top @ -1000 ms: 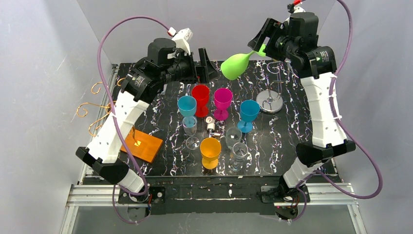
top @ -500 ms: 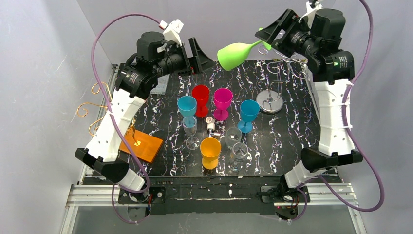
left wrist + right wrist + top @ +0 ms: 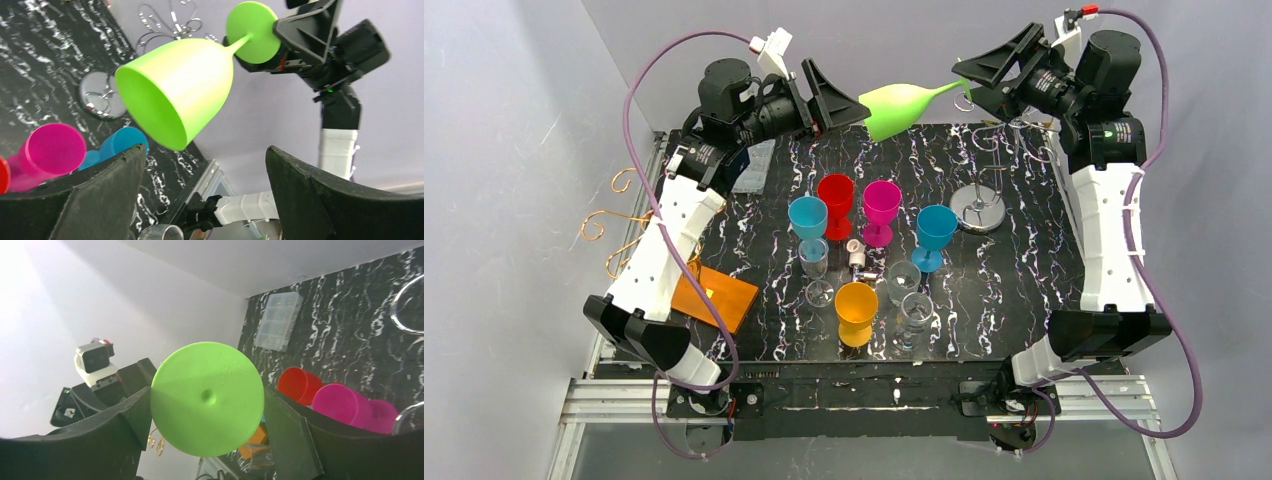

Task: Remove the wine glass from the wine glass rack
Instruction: Place the wine glass at the center of the board.

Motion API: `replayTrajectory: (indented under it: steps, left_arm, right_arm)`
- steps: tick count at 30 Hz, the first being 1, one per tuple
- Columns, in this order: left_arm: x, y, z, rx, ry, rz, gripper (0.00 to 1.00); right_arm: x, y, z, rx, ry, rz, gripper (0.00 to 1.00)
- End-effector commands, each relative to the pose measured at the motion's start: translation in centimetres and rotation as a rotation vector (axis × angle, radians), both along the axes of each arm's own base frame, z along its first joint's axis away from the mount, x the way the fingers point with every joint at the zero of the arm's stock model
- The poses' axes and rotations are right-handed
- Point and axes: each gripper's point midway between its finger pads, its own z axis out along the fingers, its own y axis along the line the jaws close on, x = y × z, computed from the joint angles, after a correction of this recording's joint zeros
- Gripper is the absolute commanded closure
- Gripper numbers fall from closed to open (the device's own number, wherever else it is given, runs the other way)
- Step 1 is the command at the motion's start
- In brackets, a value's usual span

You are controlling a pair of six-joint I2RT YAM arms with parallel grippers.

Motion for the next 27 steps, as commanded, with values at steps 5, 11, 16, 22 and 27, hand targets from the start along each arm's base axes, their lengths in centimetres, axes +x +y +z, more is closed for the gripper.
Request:
replayTrajectory:
  steps: [5,11,16,22,27]
  left_arm:
    - [-0.6,-1.6,3.8,-0.185,-0.026,-0.115,0.22]
    - [-0.7,-1.8,4.6,-0.233,-0.025,-0.126,0.31]
    - [-1.4,-2.4,5.6,-0.261,-0.03,-0.145,0.37]
    - [-2.6,-3.2,6.2,-0.278,-0.022,-0.168,0.54]
    - [-3.5,-3.7,6.8,-0.29,-0.027,-0.185,0.7]
  right_arm:
    - [-3.6,1.1,4.7,0.105,-0.143,0.112,0.38]
    - [-4.0,1.5,4.7,0.161,-0.142,0.148,0.37]
    - [-4.3,1.6,4.6,0.176,-0.142,0.157,0.37]
    - [-4.4,1.6,4.4,0.199,-0.142,0.16,0.37]
    - [-4.7,1.6,3.9,0.201,-0.14,0.156,0.37]
